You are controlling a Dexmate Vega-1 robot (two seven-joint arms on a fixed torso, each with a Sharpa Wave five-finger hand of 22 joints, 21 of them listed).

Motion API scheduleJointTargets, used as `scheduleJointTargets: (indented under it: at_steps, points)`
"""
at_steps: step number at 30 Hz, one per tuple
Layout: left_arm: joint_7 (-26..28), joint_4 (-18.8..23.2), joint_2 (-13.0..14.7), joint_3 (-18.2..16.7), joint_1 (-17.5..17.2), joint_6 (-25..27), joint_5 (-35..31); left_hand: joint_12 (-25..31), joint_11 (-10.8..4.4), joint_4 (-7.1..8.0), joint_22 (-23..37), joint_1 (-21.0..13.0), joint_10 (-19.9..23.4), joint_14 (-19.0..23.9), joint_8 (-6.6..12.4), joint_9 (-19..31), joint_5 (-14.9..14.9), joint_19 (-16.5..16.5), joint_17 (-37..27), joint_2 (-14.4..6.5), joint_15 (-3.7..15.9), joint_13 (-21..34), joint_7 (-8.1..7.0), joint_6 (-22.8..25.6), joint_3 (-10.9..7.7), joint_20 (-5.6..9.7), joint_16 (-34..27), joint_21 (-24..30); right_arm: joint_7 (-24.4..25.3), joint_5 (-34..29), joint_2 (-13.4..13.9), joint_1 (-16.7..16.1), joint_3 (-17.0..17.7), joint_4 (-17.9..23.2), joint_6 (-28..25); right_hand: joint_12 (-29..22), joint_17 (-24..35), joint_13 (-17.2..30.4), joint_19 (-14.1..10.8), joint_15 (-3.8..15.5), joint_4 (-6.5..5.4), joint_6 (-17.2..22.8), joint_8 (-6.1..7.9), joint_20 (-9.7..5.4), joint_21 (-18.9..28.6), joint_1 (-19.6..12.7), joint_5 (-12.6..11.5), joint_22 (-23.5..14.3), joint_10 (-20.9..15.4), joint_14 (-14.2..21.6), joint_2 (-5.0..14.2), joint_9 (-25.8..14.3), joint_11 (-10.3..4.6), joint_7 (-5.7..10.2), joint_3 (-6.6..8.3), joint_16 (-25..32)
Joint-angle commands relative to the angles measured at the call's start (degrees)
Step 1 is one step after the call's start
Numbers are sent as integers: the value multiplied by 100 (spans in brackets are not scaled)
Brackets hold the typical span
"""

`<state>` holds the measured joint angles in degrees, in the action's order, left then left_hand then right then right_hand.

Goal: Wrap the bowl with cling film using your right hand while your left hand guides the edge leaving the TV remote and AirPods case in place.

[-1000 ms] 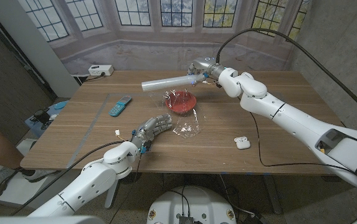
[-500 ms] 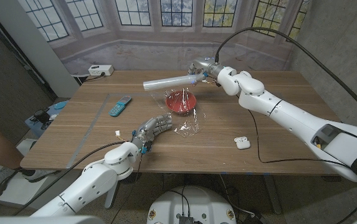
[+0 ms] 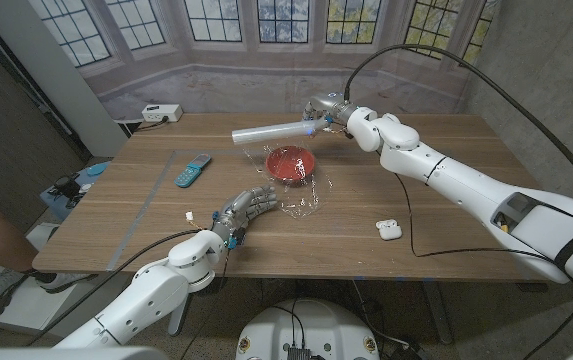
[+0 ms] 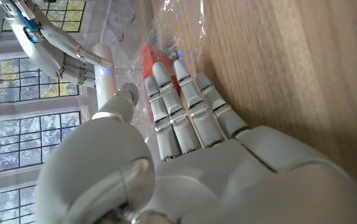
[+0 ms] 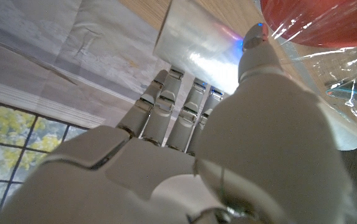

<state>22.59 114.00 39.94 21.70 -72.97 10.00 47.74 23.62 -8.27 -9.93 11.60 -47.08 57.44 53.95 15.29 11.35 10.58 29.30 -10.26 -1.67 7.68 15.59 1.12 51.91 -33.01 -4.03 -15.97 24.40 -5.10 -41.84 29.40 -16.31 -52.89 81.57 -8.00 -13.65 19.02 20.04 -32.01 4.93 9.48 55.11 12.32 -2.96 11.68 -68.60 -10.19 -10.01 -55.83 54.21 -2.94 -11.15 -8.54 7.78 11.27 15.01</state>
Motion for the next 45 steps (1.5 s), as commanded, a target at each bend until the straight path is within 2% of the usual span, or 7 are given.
scheduleJointTargets:
  at_steps: [1,27,32,35,38,45]
  points:
    - [137,27,-19,-37,-72,10,23,11,-35,11,25,-745,55,35,32,10,-5,-5,-19,-698,29,28,11,86,-9,14,-9,51,153,130,-209,232,-186,-521,98,-17,22,33,-47,904,-50,489,30,-751,-7,-729,-38,-8,-314,343,832,-53,-254,389,15,17]
    - [187,-49,3,-79,39,186,114,49,-72,31,31,-793,178,119,-2,17,-5,11,-3,-701,59,102,27,136,5,37,13,101,412,412,-528,590,-509,-1394,269,-4,40,46,-67,904,-51,485,24,-775,-6,-737,-34,-11,-315,364,842,-54,-253,390,3,0]
    - [292,236,251,-75,6,319,-127,19,-87,32,33,-813,107,16,-25,20,-9,-28,-29,-706,45,128,38,119,33,23,46,99,443,449,-540,620,-547,-1446,269,1,43,43,-68,904,-49,487,24,-771,-6,-739,-33,-11,-315,364,843,-54,-253,390,1,-5]
    - [341,423,424,-107,-41,430,-226,-6,-79,43,34,-826,44,-129,-65,23,-10,-81,-54,-724,-33,158,9,54,59,-8,93,92,471,476,-547,636,-560,-1474,286,-1,45,51,-69,904,-49,488,25,-773,-6,-741,-33,-11,-310,365,844,-54,-251,389,1,-6]
    - [366,597,586,-192,-133,539,-223,-35,-58,49,34,-844,-28,-234,-101,27,-14,-134,-94,-734,-102,188,-33,-5,105,-39,103,84,492,507,-570,662,-576,-1532,307,4,46,44,-72,904,-46,491,25,-770,-6,-743,-33,-11,-313,363,837,-54,-255,388,-2,-10]
    - [442,965,910,-424,-420,727,-152,-102,-32,86,36,-827,-186,-379,-149,32,-12,-193,-114,-748,-155,229,-17,-87,156,-74,141,81,538,549,-615,709,-631,-1651,348,7,49,41,-71,904,-48,488,23,-776,-7,-745,-33,-11,-316,365,843,-53,-255,389,-2,-13]
